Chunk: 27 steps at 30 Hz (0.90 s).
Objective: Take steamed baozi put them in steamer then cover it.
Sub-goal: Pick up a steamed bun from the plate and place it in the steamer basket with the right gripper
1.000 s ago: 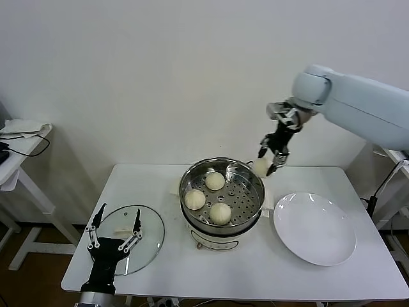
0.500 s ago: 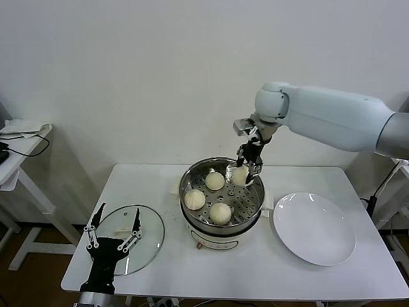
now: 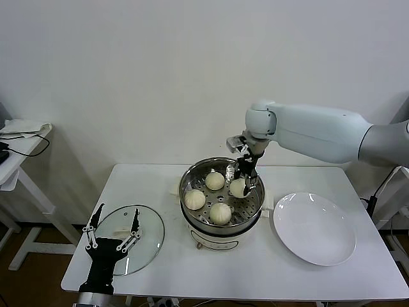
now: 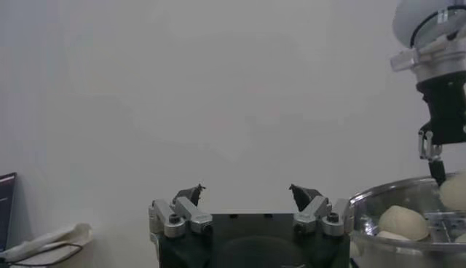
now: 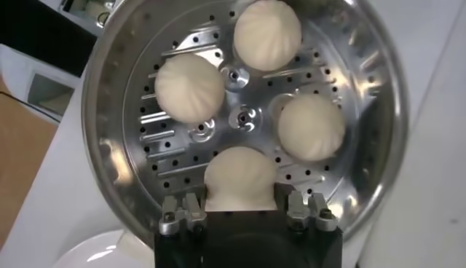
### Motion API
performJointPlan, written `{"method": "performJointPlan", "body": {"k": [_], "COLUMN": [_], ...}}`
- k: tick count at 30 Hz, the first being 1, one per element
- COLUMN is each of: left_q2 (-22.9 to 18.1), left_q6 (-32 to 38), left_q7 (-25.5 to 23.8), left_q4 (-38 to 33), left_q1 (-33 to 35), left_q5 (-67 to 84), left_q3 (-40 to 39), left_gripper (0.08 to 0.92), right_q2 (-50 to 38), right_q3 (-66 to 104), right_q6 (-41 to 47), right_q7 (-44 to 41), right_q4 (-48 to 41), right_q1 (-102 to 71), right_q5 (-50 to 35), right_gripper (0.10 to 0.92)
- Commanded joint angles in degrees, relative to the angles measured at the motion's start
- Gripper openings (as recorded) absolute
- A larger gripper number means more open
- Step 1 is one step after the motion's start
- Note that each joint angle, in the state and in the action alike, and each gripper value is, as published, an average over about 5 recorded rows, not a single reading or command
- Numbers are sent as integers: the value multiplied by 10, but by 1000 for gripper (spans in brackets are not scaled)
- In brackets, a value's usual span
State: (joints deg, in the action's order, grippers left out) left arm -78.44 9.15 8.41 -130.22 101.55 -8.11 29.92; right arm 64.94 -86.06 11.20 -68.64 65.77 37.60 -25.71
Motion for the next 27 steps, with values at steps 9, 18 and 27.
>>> {"method": "performJointPlan", "body": {"k": [9, 18, 27], "left_q2": [-1, -1, 1], "left_q6": [2, 0, -2], "left_q7": [1, 4, 6], "left_q4": [2, 3, 5], "left_q1": [2, 0, -7], "left_q5": [0, -1, -8], "left_q3": [1, 2, 4], "left_gripper": [823, 823, 823], "right_q2": [8, 0, -44], "right_q3": [1, 8, 55], "right_q6": [3, 0, -8], "right_q7": [17, 20, 21], "right_q4": [-5, 0, 41], "right_q1": [-32, -34, -10], "right_q5": [34, 44, 29], "right_gripper": [645, 803, 823]}}
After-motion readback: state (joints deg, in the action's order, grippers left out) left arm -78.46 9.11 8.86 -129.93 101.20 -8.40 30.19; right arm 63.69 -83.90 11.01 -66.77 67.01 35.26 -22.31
